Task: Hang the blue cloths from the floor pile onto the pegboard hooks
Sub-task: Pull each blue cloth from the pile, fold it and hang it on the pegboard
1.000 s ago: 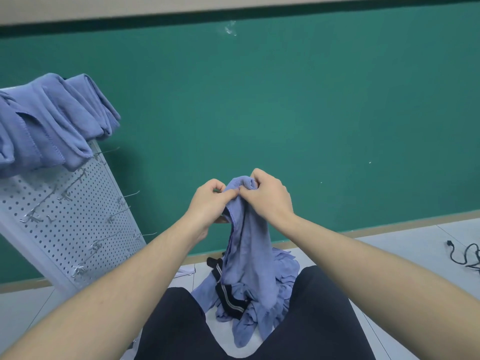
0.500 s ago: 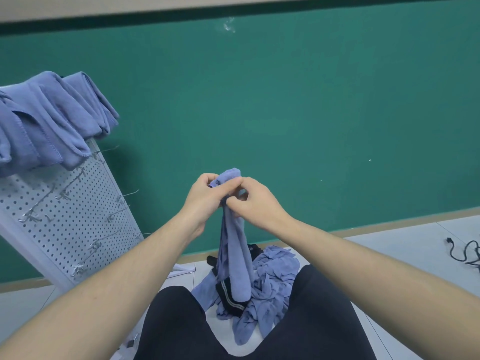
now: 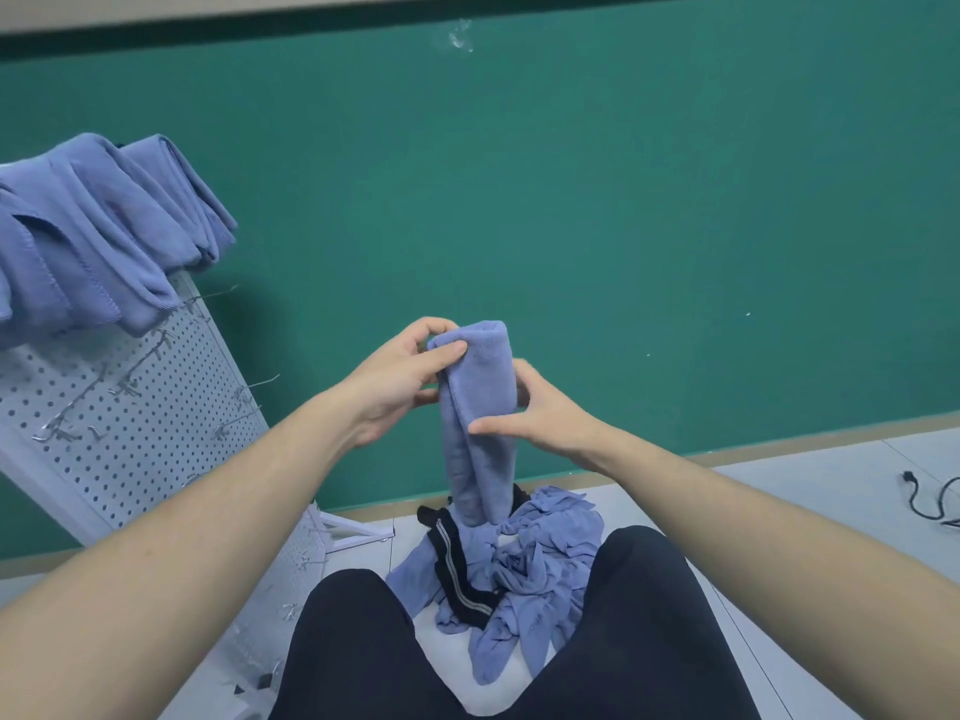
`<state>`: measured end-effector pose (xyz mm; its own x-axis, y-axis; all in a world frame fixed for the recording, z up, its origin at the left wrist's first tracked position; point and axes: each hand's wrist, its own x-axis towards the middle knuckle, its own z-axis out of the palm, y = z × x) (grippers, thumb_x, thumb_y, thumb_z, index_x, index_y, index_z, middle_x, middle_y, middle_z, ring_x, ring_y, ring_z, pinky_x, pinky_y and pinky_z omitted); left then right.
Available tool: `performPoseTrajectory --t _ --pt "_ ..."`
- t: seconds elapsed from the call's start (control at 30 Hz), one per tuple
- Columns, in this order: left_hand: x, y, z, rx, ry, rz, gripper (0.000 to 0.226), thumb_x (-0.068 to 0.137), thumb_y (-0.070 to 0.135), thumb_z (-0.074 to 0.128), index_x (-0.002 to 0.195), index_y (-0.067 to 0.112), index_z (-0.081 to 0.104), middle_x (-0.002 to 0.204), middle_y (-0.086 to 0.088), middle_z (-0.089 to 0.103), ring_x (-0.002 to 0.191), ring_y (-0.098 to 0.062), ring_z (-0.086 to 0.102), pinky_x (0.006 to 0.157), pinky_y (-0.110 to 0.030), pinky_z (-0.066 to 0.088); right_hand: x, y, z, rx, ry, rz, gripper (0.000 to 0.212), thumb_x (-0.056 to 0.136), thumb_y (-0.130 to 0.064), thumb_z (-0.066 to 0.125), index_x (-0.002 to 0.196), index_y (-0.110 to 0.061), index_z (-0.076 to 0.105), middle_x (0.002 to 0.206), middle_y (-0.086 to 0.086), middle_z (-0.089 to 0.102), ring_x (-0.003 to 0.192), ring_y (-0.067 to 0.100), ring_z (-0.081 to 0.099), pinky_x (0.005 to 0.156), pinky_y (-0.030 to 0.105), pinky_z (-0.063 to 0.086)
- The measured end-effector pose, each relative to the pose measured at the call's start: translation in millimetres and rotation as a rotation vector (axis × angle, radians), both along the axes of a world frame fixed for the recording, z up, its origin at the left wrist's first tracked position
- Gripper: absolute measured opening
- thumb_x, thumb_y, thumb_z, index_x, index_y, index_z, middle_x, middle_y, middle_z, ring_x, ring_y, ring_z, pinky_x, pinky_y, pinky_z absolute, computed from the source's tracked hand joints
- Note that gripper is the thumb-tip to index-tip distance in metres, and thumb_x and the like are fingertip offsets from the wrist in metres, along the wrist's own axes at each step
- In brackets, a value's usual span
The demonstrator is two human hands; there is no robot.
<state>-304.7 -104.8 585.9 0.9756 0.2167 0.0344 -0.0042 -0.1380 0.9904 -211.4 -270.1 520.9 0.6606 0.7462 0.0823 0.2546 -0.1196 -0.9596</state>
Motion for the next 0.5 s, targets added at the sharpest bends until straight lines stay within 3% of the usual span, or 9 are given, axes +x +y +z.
performPoseTrajectory --t 0.1,0.17,0.37,0.43,0.5 --pt "1.1 -2.7 4.8 0.019 -0.044 -0.026 0.007 0.103 0.019 0.053 0.1 0.026 0.053 0.061 0.017 0.057 0.058 0.0 0.055 0.067 -0.019 0.049 -1.9 7.5 -3.6 -0.024 0.006 0.049 0.049 0.079 -0.024 0.085 0.122 -0.028 0.063 0.116 -0.008 0.072 0.111 0.012 0.067 0.095 0.032 0.056" --pt "2.5 -2.3 6.1 0.021 -0.095 -0.007 0.008 0.104 0.018 0.051 0.1 0.025 0.052 0.062 0.017 0.057 0.056 0.0 0.054 0.064 -0.018 0.048 -1.1 12.3 -6.7 -0.01 0.077 0.038 0.043 0.077 -0.025 0.087 0.116 -0.022 0.068 0.111 -0.005 0.075 0.107 0.014 0.069 0.095 0.035 0.056" --pt "4.0 26.2 0.7 -0.111 -0.172 0.291 0.007 0.102 0.022 0.055 0.095 0.02 0.055 0.083 0.006 0.063 0.072 -0.008 0.058 0.07 -0.028 0.047 9.4 18.8 -17.0 -0.038 0.173 0.08 0.048 0.074 -0.029 0.088 0.116 -0.02 0.067 0.11 -0.002 0.076 0.105 0.018 0.072 0.098 0.04 0.055" --pt "-3.1 37.9 -2.7 -0.167 -0.159 0.337 0.01 0.1 0.016 0.056 0.092 0.02 0.053 0.079 0.004 0.06 0.067 -0.009 0.057 0.067 -0.028 0.048 15.8 21.7 -15.8 -0.088 0.121 0.07 0.058 0.066 -0.04 0.09 0.115 -0.021 0.065 0.11 -0.003 0.074 0.105 0.019 0.071 0.097 0.039 0.056" --pt "-15.8 51.9 -9.4 -0.223 -0.132 0.323 0.014 0.095 0.009 0.059 0.094 0.021 0.051 0.076 0.002 0.057 0.063 -0.011 0.054 0.06 -0.026 0.05 22.0 25.0 -10.4 -0.168 0.026 0.081 0.055 0.065 -0.042 0.091 0.108 -0.02 0.064 0.105 -0.003 0.073 0.1 0.018 0.07 0.093 0.036 0.056"
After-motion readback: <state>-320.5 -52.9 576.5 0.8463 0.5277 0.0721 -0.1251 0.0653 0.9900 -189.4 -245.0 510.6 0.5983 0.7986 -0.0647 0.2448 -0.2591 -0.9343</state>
